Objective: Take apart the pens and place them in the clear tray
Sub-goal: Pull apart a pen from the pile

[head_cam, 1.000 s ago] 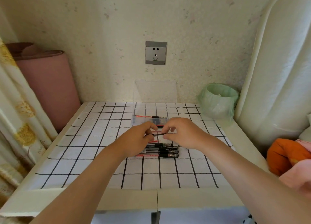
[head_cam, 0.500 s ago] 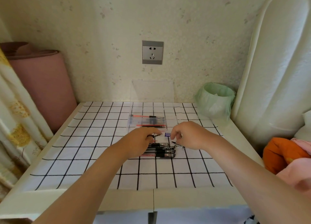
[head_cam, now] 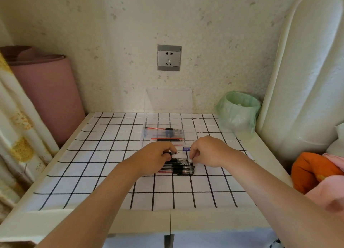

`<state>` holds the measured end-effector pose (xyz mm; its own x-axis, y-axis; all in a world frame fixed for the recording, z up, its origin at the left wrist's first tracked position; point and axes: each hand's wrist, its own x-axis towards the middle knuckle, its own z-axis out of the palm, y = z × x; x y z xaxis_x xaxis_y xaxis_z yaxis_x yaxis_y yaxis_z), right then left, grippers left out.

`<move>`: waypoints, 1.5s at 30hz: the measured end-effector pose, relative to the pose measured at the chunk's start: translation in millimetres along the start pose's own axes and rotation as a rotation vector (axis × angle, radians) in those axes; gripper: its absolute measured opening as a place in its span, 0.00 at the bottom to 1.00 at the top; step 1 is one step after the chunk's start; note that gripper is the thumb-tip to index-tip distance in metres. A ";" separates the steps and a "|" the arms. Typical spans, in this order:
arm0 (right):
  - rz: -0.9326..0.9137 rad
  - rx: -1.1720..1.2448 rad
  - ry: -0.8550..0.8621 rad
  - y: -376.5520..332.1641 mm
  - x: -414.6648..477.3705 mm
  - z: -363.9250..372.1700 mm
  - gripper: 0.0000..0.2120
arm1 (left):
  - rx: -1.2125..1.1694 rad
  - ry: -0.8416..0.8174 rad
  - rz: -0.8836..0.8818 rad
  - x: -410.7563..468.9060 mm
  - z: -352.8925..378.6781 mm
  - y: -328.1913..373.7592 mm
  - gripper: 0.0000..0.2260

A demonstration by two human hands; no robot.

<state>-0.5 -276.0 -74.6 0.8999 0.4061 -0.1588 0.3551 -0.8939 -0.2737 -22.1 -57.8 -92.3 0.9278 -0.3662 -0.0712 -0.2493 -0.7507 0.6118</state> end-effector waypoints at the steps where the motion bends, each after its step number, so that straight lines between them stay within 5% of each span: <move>1: -0.002 0.031 0.038 -0.2 0.4 -1.0 0.06 | 0.003 0.002 0.001 -0.3 -0.7 -0.2 0.12; 5: -0.008 0.327 0.209 -9.9 0.7 -6.5 0.05 | 0.021 0.026 0.003 -1.9 -4.0 -1.3 0.11; 10: 0.016 0.550 0.194 -23.8 -0.4 -7.3 0.05 | -0.016 0.054 0.011 -3.3 -7.0 -2.0 0.12; 28: 0.003 0.673 0.197 -37.9 2.0 1.1 0.07 | -0.105 0.070 0.049 -7.0 -11.5 2.4 0.12; 45: -0.099 0.509 0.188 -33.1 3.9 6.1 0.04 | -0.007 0.127 0.080 -10.3 -16.2 1.4 0.08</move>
<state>-10.3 -243.7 -71.9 0.9148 0.4007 0.0502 0.3148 -0.6298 -0.7101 -27.5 -46.1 -77.9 0.9329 -0.3517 0.0779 -0.3222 -0.7179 0.6171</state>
